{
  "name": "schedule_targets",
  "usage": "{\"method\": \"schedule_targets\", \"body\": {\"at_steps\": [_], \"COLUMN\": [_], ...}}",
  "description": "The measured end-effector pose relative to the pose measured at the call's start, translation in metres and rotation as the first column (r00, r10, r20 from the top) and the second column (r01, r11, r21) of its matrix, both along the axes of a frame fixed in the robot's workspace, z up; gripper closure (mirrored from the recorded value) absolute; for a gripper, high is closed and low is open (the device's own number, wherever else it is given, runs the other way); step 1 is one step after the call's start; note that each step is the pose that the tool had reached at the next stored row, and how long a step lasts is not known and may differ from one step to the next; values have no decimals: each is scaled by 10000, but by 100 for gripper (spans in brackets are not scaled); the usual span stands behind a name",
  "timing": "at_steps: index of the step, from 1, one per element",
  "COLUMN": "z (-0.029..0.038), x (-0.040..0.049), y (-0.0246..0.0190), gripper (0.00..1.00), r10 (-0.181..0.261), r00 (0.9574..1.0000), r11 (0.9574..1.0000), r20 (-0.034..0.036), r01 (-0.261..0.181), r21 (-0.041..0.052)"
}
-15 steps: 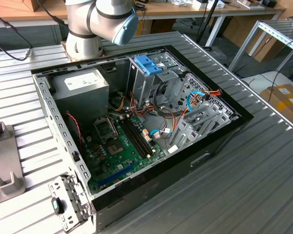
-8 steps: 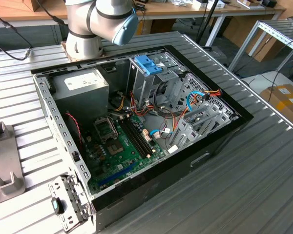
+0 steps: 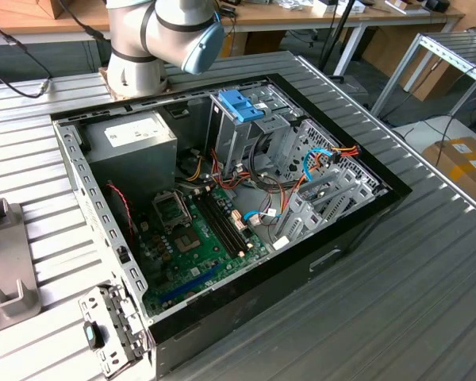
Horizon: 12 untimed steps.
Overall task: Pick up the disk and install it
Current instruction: 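Reach for the disk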
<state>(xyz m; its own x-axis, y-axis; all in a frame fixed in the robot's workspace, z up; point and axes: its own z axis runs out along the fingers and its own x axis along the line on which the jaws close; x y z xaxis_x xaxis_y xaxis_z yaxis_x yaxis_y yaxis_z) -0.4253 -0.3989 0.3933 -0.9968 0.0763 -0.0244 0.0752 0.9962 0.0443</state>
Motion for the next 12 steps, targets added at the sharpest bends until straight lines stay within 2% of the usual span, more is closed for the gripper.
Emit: {"method": "schedule_targets", "body": {"at_steps": [12], "z": [0], "x": [-88], "y": [0], "gripper": [90], "r10": [1], "r00": [10000], "r11": [10000], "r20": [0], "r01": [-1], "r21": [0]}}
